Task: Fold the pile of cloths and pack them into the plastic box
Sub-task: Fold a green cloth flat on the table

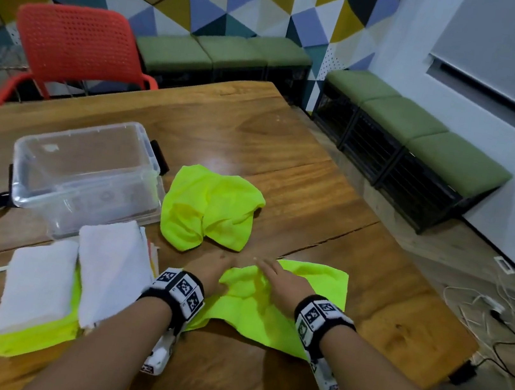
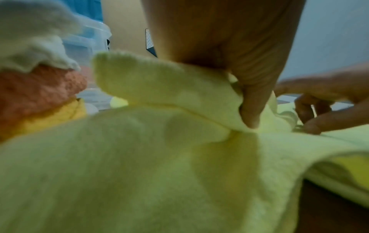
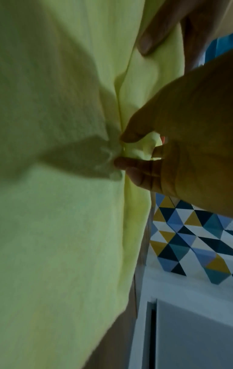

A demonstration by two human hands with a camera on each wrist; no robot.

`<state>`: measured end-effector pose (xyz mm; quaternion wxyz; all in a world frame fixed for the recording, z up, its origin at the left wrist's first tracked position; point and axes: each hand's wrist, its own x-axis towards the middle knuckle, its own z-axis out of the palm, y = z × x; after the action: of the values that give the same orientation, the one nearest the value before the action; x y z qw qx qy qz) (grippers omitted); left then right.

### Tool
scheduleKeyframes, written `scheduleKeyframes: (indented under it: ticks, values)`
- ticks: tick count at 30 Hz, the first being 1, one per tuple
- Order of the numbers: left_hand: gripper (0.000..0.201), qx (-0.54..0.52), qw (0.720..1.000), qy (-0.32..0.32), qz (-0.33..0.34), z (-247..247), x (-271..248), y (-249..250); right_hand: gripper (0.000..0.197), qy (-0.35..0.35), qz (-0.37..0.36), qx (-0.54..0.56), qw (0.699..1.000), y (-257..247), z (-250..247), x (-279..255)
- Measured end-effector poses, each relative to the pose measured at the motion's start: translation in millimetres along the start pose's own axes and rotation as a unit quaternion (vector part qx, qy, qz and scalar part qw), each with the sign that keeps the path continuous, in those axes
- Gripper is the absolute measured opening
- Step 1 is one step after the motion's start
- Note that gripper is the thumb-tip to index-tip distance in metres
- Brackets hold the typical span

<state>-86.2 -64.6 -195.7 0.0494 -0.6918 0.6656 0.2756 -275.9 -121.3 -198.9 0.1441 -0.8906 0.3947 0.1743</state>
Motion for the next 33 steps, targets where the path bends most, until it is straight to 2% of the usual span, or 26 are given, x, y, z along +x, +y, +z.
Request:
scheduleKeyframes:
  ticks: [2,4,6,8,10,12,13,15,17,19,21,22,23,24,28,33]
  values:
    - [0.056,0.009,1.000,0.026,-0.011,-3.6,1.0,2.1,0.056,-0.007,0.034,0.009,0.999,0.6,-2.1,0.8]
    - [0.054,0.038,0.998,0.026,-0.042,-11.3,-1.8,3.8,0.039,0.009,0.078,-0.013,0.997,9.0,-9.8,-0.1]
    - [0.051,0.079,0.994,0.026,-0.076,-21.1,-2.4,-0.1,0.035,0.023,0.110,-0.054,0.992,22.6,-18.3,-2.6]
    - [0.047,0.077,0.990,0.044,-0.111,-31.9,-3.8,-4.7,0.039,0.049,0.138,-0.071,0.987,38.9,-25.5,-6.6]
    - [0.049,0.018,0.978,0.123,-0.165,-39.3,-4.4,-9.0,0.045,0.081,0.185,-0.049,0.978,54.8,-31.2,-11.7]
    - [0.064,-0.076,0.949,0.213,-0.220,-41.9,-7.7,-11.5,0.045,0.096,0.217,-0.008,0.971,64.0,-33.3,-17.4]
    - [0.069,-0.116,0.937,0.227,-0.240,-40.7,-8.6,-12.7,0.042,0.095,0.210,0.002,0.973,64.9,-31.0,-19.5]
    - [0.069,-0.119,0.935,0.202,-0.267,-34.6,-11.9,-12.9,0.033,0.069,0.154,0.009,0.986,58.4,-24.2,-24.3]
    - [0.058,-0.025,0.949,0.195,-0.246,-23.3,-13.6,-13.9,0.034,0.006,0.081,0.012,0.997,40.8,-17.3,-29.4]
    - [0.046,0.036,0.971,0.196,-0.133,-11.0,-15.5,-9.4,0.042,-0.033,0.023,0.008,0.999,18.5,-9.9,-31.9]
    - [0.046,0.050,0.994,0.099,-0.014,6.8,-15.3,-3.3,0.053,-0.049,-0.008,0.004,0.999,-3.4,-0.4,-32.8]
    - [0.051,0.065,0.997,0.035,0.014,14.8,-17.3,0.1,0.059,-0.058,-0.013,-0.001,0.998,-13.0,5.5,-33.0]
    - [0.057,0.085,0.996,-0.005,0.018,21.1,-19.8,2.3,0.064,-0.066,-0.010,-0.008,0.998,-21.0,11.3,-33.3]
    - [0.060,0.097,0.995,-0.017,0.010,26.3,-21.1,2.9,0.066,-0.066,-0.001,-0.015,0.998,-27.1,16.3,-34.0]
    - [0.050,0.132,0.991,0.026,-0.024,31.6,-27.3,0.5,0.044,-0.021,0.069,-0.025,0.997,-36.2,26.3,-39.8]
    - [0.032,0.178,0.973,0.035,-0.142,24.6,-37.0,-6.1,0.034,-0.028,0.153,-0.028,0.987,-10.5,28.5,-55.6]
